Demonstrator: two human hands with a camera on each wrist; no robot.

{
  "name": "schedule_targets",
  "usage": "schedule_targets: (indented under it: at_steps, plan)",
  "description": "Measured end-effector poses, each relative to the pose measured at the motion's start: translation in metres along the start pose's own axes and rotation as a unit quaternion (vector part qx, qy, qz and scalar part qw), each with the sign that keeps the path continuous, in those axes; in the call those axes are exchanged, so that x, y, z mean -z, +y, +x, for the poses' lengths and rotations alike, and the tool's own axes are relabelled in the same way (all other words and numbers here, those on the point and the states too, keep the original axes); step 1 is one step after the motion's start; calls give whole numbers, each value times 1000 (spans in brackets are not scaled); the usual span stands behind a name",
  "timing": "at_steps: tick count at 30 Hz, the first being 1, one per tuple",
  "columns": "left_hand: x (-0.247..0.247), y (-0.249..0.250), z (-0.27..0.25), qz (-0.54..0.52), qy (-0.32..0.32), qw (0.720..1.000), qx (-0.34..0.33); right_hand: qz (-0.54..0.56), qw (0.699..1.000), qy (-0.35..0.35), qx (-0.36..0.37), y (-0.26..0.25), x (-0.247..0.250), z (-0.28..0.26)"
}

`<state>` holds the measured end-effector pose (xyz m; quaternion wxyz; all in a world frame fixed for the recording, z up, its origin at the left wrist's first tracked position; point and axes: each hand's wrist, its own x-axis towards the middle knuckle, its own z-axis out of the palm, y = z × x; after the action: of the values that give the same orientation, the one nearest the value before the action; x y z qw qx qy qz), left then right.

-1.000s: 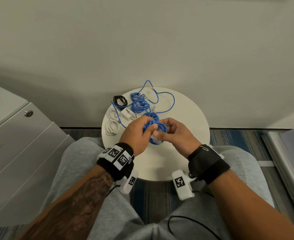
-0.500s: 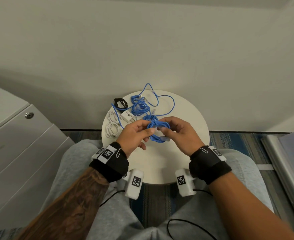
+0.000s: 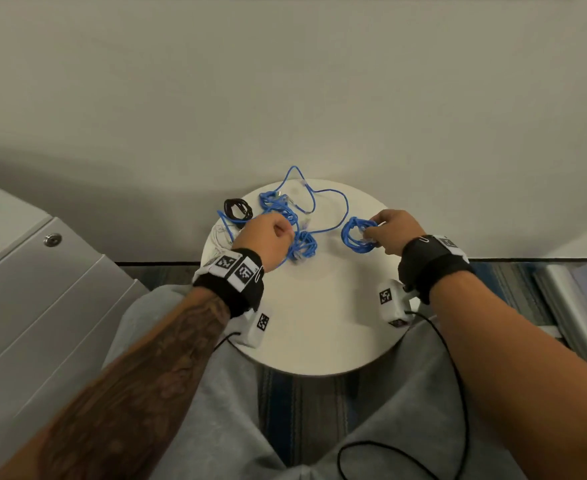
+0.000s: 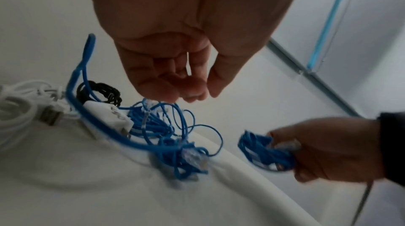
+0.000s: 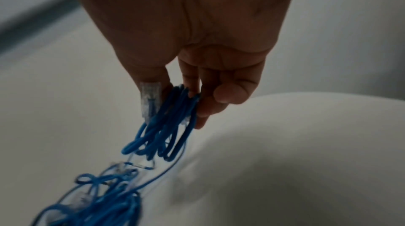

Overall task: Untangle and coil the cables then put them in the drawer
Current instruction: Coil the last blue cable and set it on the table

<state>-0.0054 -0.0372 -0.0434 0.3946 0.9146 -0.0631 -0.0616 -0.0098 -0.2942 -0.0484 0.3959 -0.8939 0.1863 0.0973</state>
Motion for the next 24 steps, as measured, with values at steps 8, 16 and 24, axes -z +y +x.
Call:
schedule_targets:
  at_steps: [8,16,24]
  plan:
    - [12,5,92,155,-41,986,44,14,999,-9,-37,12,-21,22]
    - [14,11,94,197,-73,978,-15,-22,999,23,12,7,-22,15]
    - [67,52,60,159,-47,979,-118,85,962,87,246,-64,-18,-27]
